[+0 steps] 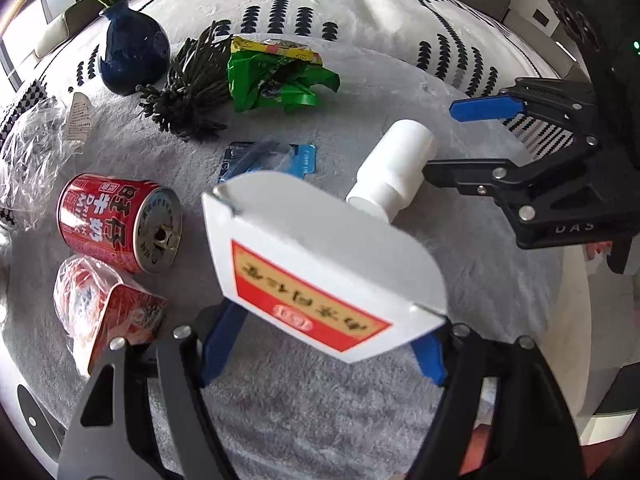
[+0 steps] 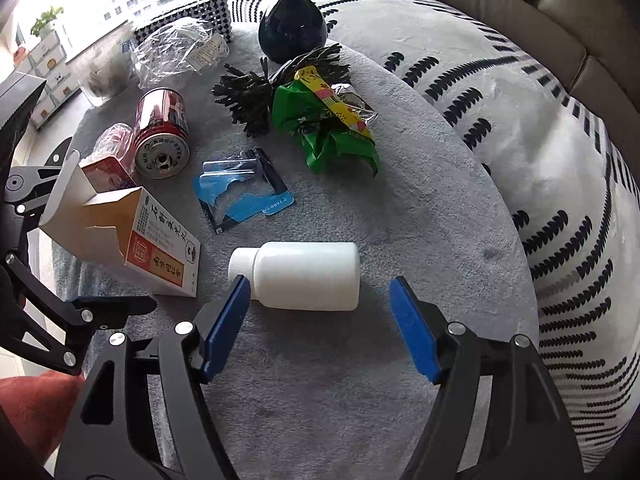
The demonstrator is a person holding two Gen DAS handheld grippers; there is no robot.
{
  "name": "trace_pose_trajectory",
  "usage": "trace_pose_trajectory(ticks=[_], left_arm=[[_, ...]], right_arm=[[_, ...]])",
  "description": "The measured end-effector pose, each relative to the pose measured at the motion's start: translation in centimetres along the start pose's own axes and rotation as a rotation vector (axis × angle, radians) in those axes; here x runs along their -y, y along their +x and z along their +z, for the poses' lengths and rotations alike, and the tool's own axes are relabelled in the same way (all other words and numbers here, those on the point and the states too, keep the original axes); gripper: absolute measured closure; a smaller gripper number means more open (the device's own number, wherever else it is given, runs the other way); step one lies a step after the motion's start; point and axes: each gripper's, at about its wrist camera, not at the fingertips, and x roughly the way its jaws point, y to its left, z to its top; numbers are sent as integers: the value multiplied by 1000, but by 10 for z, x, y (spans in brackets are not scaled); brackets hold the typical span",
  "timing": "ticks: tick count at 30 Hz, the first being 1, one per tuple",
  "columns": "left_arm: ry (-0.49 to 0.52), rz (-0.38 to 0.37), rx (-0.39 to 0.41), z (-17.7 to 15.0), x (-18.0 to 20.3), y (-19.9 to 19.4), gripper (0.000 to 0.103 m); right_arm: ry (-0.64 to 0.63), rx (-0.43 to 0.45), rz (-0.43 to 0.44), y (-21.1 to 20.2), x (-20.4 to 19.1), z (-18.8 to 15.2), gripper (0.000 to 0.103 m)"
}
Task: Collect trash
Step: 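Grasp the white medicine box with the left gripper while the right gripper grasps the white pill bottle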
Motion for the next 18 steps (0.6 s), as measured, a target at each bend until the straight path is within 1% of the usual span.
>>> trace_pose_trajectory(ticks=[1, 2, 3, 10, 18], left_arm=[[-11, -4, 1, 0, -1, 0, 31], [-20, -6, 1, 0, -2, 0, 37], [-27, -11, -3, 0, -3, 1, 40], [-61, -16, 5, 1, -3, -1, 42], [-72, -16, 3, -1, -3, -1, 42]], right_arm=[[-14, 1, 5, 2, 1, 1, 33], [-26, 3, 9, 3, 2, 3, 33], [-37, 8, 14, 4, 3, 5, 33], [-94, 20, 41, 17, 1, 17, 33], [-95, -7, 56, 29, -5, 13, 33]])
